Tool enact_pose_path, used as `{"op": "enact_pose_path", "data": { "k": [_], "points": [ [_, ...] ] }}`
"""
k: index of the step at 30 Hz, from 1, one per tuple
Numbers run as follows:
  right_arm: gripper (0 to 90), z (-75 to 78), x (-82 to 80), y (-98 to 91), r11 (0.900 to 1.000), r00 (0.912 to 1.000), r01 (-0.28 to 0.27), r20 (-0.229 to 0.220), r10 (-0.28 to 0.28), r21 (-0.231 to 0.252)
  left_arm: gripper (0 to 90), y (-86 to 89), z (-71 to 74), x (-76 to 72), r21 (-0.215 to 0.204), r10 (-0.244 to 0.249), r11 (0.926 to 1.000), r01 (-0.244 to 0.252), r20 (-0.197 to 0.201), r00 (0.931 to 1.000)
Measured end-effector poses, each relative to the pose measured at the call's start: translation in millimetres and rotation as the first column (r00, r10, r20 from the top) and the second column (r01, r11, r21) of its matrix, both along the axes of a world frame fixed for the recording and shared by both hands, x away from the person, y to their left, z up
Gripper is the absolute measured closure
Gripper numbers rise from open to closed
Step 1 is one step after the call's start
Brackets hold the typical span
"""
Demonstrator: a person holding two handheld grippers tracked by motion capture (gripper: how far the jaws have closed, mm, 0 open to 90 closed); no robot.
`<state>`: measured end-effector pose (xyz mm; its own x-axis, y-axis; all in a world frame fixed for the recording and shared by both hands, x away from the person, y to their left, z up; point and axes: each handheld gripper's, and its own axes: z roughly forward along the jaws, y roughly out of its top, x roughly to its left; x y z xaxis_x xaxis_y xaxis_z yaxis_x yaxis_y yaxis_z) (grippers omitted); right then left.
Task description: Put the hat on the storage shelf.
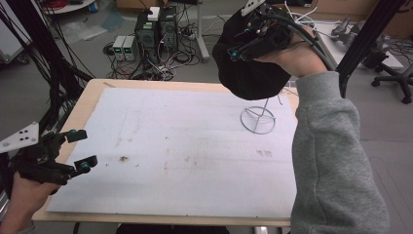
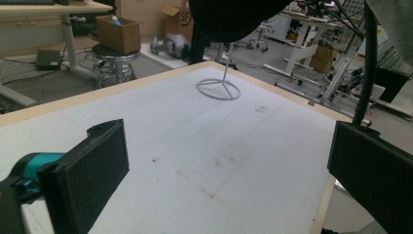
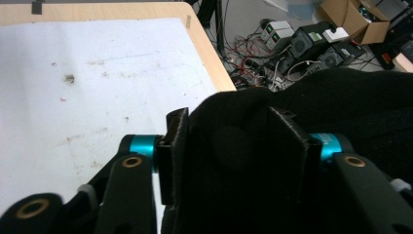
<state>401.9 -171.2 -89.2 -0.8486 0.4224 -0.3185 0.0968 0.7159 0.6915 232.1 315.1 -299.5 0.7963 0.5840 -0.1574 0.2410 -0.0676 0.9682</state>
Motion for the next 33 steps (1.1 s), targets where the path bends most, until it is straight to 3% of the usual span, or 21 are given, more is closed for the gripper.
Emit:
{"op": "enact_pose_path", "data": {
  "k": [6, 7, 9, 18, 22, 28, 31, 33],
  "points": [
    [40.4, 3.9, -2.2, -1.5, 0.9989, 1.0000, -0.008, 0.003, 0.007, 0.047, 1.7, 0.1, -0.3, 0.5, 0.002, 0.002, 1.0000, -0.002, -0.001, 1.0000],
    [34.2, 6.6, -3.1, -3.9, 0.9973, 1.0000, 0.000, 0.007, 0.000, 0.074, 1.7, 0.1, -0.5, 0.7, 0.003, -0.001, 1.0000, 0.001, -0.002, 1.0000],
    [30.5, 7.5, -3.0, -5.8, 0.9961, 1.0000, -0.002, 0.006, 0.002, 0.088, 1.8, -0.3, -0.7, 0.9, 0.003, -0.002, 1.0000, 0.002, -0.003, 1.0000],
    [18.4, 9.4, -5.2, -6.3, 0.9927, 0.9998, -0.007, 0.022, 0.004, 0.120, 1.7, -1.1, -0.5, 0.8, 0.002, -0.003, 1.0000, 0.003, -0.001, 1.0000],
    [12.2, 13.1, -8.4, -7.2, 0.9852, 0.9992, -0.036, 0.024, 0.032, 0.168, 1.7, -0.4, -0.6, 1.3, 0.002, -0.003, 1.0000, 0.003, -0.003, 1.0000],
    [10.4, 16.8, -13.1, -8.3, 0.9764, 0.9965, -0.083, 0.003, 0.084, 0.199, 1.8, -0.9, -0.1, 0.8, 0.002, -0.003, 1.0000, 0.003, 0.000, 1.0000],
    [0.5, 16.4, -15.5, -7.2, 0.9727, 0.9963, -0.083, -0.003, 0.086, 0.217, 1.7, -0.6, 0.4, 0.7, -0.004, 0.000, 1.0000, 0.000, 0.004, 1.0000],
    [0.6, 16.1, -16.6, -6.5, 0.9726, 0.9972, -0.069, -0.013, 0.074, 0.222, 1.7, -0.3, 1.1, 1.3, -0.009, -0.001, 1.0000, 0.001, 0.008, 1.0000]
  ]
}}
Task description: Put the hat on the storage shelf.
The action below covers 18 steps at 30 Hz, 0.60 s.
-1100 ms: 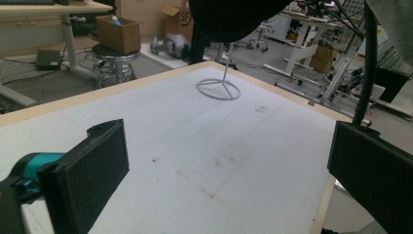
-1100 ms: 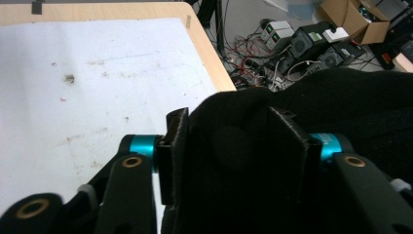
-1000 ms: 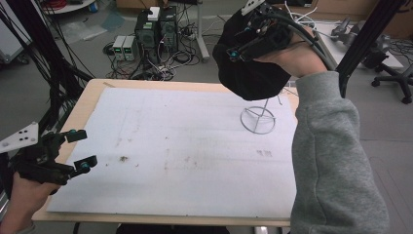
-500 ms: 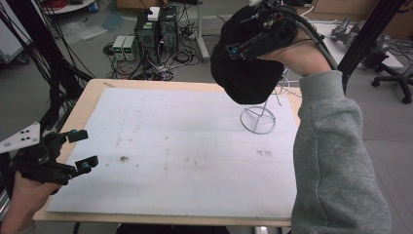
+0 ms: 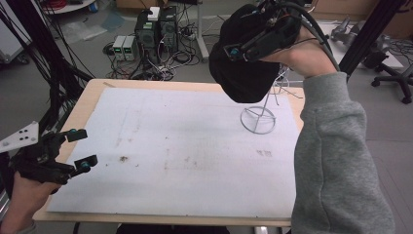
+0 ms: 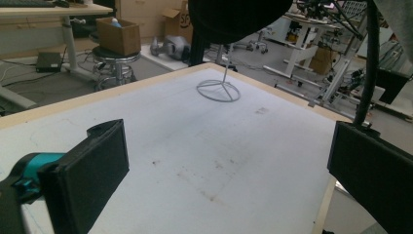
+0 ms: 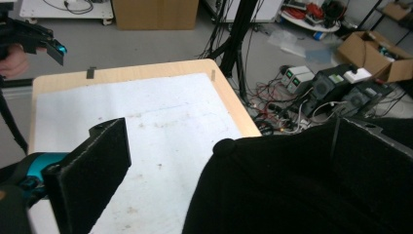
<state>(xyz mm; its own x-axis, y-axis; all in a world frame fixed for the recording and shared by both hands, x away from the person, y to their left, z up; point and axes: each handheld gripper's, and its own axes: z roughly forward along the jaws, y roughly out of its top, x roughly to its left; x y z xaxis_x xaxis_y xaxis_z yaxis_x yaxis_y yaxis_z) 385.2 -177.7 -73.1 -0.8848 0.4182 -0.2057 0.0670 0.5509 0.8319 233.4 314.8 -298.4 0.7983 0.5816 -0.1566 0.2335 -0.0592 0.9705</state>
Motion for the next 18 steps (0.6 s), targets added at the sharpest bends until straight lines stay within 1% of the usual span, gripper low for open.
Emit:
{"op": "enact_pose_path", "data": {
  "k": [2, 5, 7, 8, 10, 11, 12, 13, 14, 15, 17, 18],
  "points": [
    [0.7, -0.3, -3.5, 0.4, 1.0000, 0.9999, -0.009, 0.009, 0.009, 0.003, 1.7, 0.0, 1.0, 1.6, -0.005, -0.004, 1.0000, 0.004, 0.004, 1.0000],
    [0.6, -3.5, -9.4, -0.4, 0.9988, 0.9996, -0.029, 0.004, 0.029, 0.038, 1.7, -0.1, 2.5, 4.9, -0.012, -0.011, 0.9999, 0.011, 0.008, 0.9999],
    [0.6, -8.0, -13.7, -0.9, 0.9982, 0.9997, -0.026, 0.003, 0.026, 0.053, 1.7, 0.0, 4.1, 6.5, -0.020, -0.014, 0.9997, 0.014, 0.013, 0.9998],
    [0.6, -10.1, -16.2, -1.4, 0.9983, 0.9997, -0.025, 0.004, 0.025, 0.052, 1.7, -0.3, 5.2, 7.4, -0.023, -0.019, 0.9995, 0.019, 0.016, 0.9997],
    [0.6, -14.3, -21.7, -3.5, 0.9979, 0.9997, -0.021, 0.014, 0.020, 0.061, 1.7, -0.9, 6.6, 8.4, -0.024, -0.021, 0.9995, 0.021, 0.022, 0.9995],
    [0.6, -18.3, -27.5, -7.6, 0.9953, 0.9997, -0.020, 0.013, 0.019, 0.094, 1.7, -1.5, 7.2, 9.1, -0.027, -0.022, 0.9994, 0.022, 0.024, 0.9995],
    [0.6, -18.3, -27.5, -7.6, 0.9953, 0.9997, -0.020, 0.013, 0.019, 0.094, 1.7, -1.6, 7.8, 9.8, -0.025, -0.023, 0.9994, 0.024, 0.027, 0.9994],
    [0.6, -20.5, -30.1, -9.8, 0.9938, 0.9998, -0.019, 0.013, 0.018, 0.109, 1.7, -2.1, 8.2, 10.7, -0.025, -0.022, 0.9994, 0.023, 0.029, 0.9993],
    [0.6, -25.0, -36.7, -14.0, 0.9919, 0.9998, -0.016, 0.014, 0.014, 0.126, 1.7, -2.1, 8.6, 11.6, -0.025, -0.024, 0.9994, 0.024, 0.031, 0.9993],
    [0.6, -25.0, -36.7, -14.0, 0.9919, 0.9998, -0.016, 0.014, 0.014, 0.126, 1.7, -2.2, 8.7, 12.5, -0.026, -0.024, 0.9993, 0.025, 0.031, 0.9992],
    [0.6, -30.0, -44.1, -17.5, 0.9910, 0.9999, -0.014, 0.008, 0.013, 0.133, 1.7, -2.7, 9.1, 14.1, -0.028, -0.025, 0.9993, 0.026, 0.031, 0.9992],
    [0.6, -32.8, -47.5, -19.4, 0.9903, 0.9998, -0.019, 0.012, 0.018, 0.138, 1.7, -3.0, 9.4, 15.0, -0.029, -0.026, 0.9992, 0.027, 0.032, 0.9991]
  ]
}}
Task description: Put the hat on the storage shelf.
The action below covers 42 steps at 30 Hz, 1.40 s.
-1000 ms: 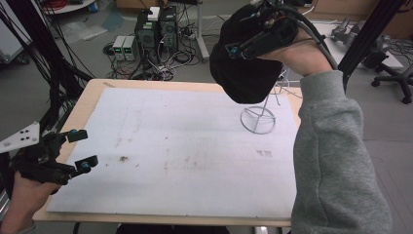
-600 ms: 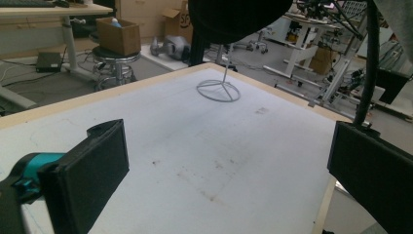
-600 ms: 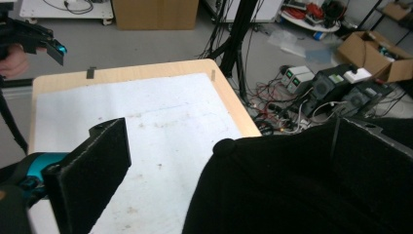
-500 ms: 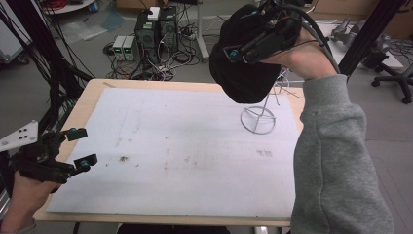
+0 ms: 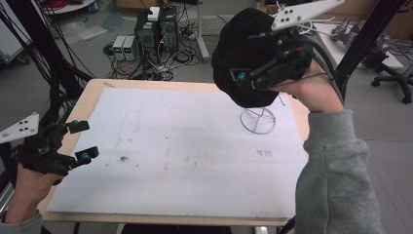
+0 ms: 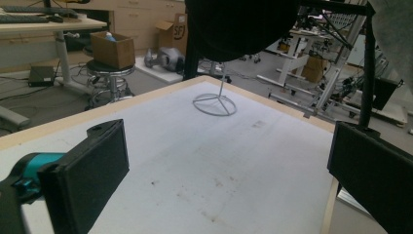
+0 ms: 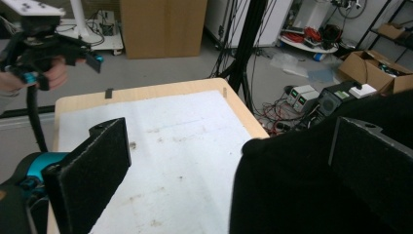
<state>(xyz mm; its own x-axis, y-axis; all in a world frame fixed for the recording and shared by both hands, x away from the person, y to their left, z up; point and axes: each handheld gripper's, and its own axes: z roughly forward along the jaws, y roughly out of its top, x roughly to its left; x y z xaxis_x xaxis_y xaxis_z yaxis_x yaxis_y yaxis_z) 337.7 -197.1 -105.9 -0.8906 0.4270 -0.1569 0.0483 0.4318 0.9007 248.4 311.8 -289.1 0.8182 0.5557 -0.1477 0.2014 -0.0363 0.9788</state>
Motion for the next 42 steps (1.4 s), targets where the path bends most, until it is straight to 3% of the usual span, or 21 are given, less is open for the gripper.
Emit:
{"op": "enact_pose_path", "data": {
  "k": [3, 8, 10, 16, 21, 35, 42],
  "points": [
    [0.6, -13.3, -13.5, -8.5, 0.9994, 1.0000, -0.003, -0.006, 0.003, 0.033, 1.7, -2.1, 0.5, 1.5, -0.002, -0.006, 1.0000, 0.006, 0.002, 1.0000],
    [0.6, -30.5, -21.1, -17.9, 0.9985, 0.9997, 0.015, -0.022, -0.014, 0.052, 1.7, -5.0, 1.0, 3.4, -0.003, -0.017, 0.9999, 0.017, 0.004, 0.9999],
    [0.6, -43.0, -26.5, -24.0, 0.9973, 0.9995, 0.029, -0.011, -0.029, 0.067, 1.7, -5.4, 1.3, 3.9, -0.003, -0.018, 0.9998, 0.018, 0.006, 0.9998],
    [0.6, -60.9, -35.2, -31.9, 0.9918, 0.9987, 0.048, 0.013, -0.050, 0.118, 1.7, -5.3, 2.0, 3.0, -0.006, -0.015, 0.9999, 0.015, 0.009, 0.9998],
    [0.6, -81.7, -41.2, -35.6, 0.9884, 0.9980, 0.062, 0.003, -0.063, 0.138, 1.7, -5.9, 3.5, 1.4, -0.004, -0.016, 0.9999, 0.016, 0.015, 0.9998],
    [0.6, -113.8, -57.6, -42.5, 0.9792, 0.9952, 0.097, -0.006, -0.098, 0.178, 1.7, -3.7, 3.9, 0.7, -0.008, -0.012, 0.9999, 0.012, 0.015, 0.9998],
    [0.6, -132.3, -56.9, -49.7, 0.9739, 0.9935, 0.112, -0.044, -0.105, 0.197, 1.7, -4.8, 5.0, -1.7, -0.004, -0.011, 0.9999, 0.011, 0.020, 0.9997]
  ]
}}
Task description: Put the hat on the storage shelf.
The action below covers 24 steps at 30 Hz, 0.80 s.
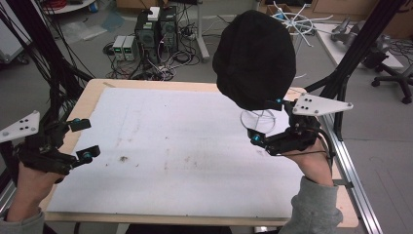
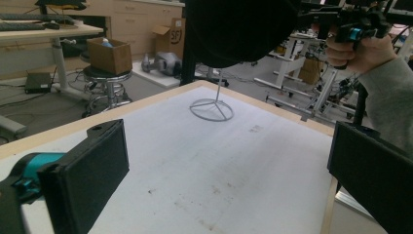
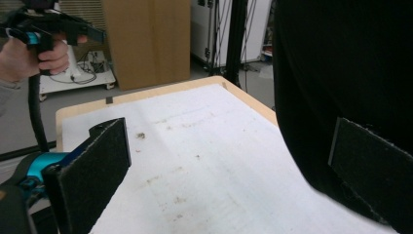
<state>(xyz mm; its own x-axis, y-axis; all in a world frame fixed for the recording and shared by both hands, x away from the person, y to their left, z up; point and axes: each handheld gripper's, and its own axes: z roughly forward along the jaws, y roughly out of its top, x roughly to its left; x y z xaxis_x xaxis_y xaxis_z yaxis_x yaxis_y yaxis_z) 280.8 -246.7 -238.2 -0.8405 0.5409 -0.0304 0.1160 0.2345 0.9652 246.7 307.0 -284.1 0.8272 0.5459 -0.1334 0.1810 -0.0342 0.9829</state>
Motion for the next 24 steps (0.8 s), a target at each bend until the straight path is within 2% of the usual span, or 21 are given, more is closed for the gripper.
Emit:
{"op": "enact_pose_path", "data": {
  "k": [4, 8, 9, 14, 18, 24],
  "points": [
    [0.6, -15.7, -1.5, -4.4, 0.9997, 0.9997, 0.010, -0.020, -0.009, 0.021, 1.7, -0.6, 1.0, -0.9, -0.001, -0.002, 1.0000, 0.002, 0.006, 1.0000],
    [0.6, -23.0, -1.0, -6.8, 0.9993, 0.9994, 0.017, -0.031, -0.016, 0.032, 1.7, -0.3, 0.9, -0.6, 0.003, 0.000, 1.0000, 0.000, 0.005, 1.0000],
    [0.6, -27.5, 0.2, -8.9, 0.9982, 0.9992, 0.003, -0.041, -0.001, 0.059, 1.7, -0.1, 0.9, -0.6, 0.004, 0.000, 1.0000, -0.001, 0.005, 1.0000],
    [0.6, -31.6, 1.0, -12.8, 0.9975, 0.9987, 0.024, -0.046, -0.021, 0.066, 1.7, -0.1, 0.8, -0.4, 0.004, 0.003, 1.0000, -0.003, 0.005, 1.0000],
    [0.6, -30.2, -2.9, -15.3, 0.9974, 0.9992, 0.033, -0.027, -0.031, 0.065, 1.7, -0.5, 0.0, 0.5, 0.012, 0.009, 0.9999, -0.009, 0.005, 0.9999],
    [0.6, -34.7, -4.1, -18.9, 0.9965, 0.9962, 0.082, -0.032, -0.081, 0.016, 1.7, -3.8, -1.2, -0.1, 0.029, 0.016, 0.9994, -0.016, 0.013, 0.9998]
  ]
}}
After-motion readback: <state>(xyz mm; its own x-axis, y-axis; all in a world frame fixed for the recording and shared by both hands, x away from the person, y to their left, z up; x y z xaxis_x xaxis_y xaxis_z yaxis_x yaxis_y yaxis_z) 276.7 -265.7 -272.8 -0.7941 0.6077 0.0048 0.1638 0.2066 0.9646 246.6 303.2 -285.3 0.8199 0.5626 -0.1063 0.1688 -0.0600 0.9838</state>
